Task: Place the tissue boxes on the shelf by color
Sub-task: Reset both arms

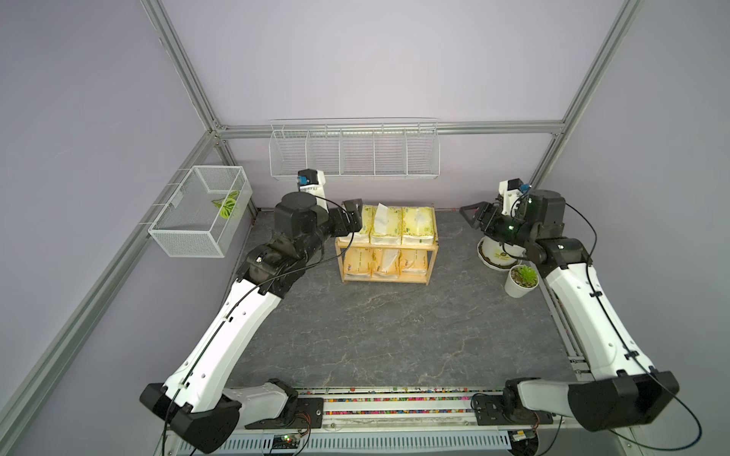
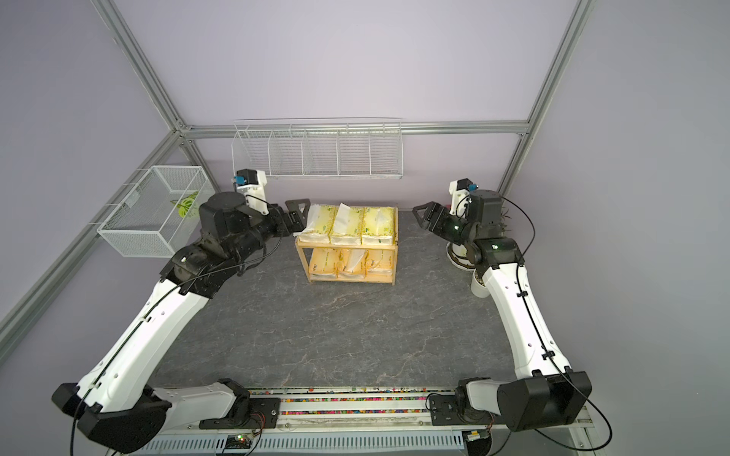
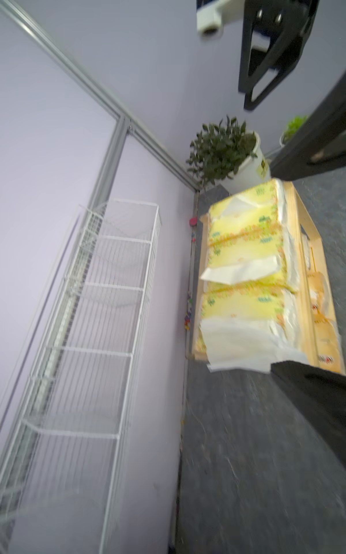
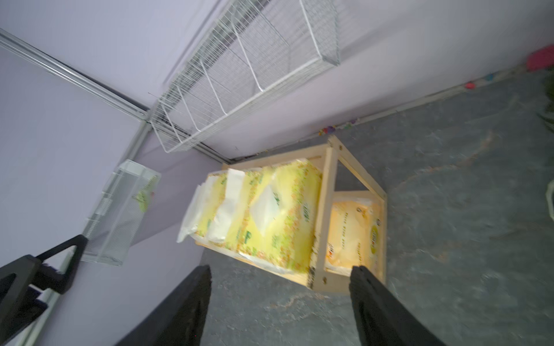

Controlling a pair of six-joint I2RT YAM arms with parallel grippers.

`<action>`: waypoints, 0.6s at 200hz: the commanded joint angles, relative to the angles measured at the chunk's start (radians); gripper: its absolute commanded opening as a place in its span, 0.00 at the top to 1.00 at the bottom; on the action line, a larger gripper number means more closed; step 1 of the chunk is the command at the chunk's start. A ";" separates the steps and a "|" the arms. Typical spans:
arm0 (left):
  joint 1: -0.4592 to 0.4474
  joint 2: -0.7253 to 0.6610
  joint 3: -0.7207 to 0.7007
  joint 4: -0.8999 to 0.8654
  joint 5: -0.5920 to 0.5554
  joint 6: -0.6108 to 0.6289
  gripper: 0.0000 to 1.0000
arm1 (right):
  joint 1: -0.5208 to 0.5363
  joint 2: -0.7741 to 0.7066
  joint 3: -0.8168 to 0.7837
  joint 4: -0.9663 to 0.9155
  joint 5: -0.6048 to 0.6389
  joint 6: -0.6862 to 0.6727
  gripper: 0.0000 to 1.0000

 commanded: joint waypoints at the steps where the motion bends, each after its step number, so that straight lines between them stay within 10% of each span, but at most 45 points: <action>1: 0.011 -0.078 -0.158 0.027 -0.239 0.087 0.00 | -0.005 -0.076 -0.102 -0.078 0.146 -0.125 0.19; 85: 0.239 -0.276 -0.699 0.577 -0.409 0.274 0.00 | -0.004 -0.116 -0.234 -0.012 0.444 -0.190 0.01; 120: 0.391 -0.271 -0.814 0.659 -0.317 0.128 0.00 | -0.005 -0.152 -0.391 0.222 0.553 -0.245 0.01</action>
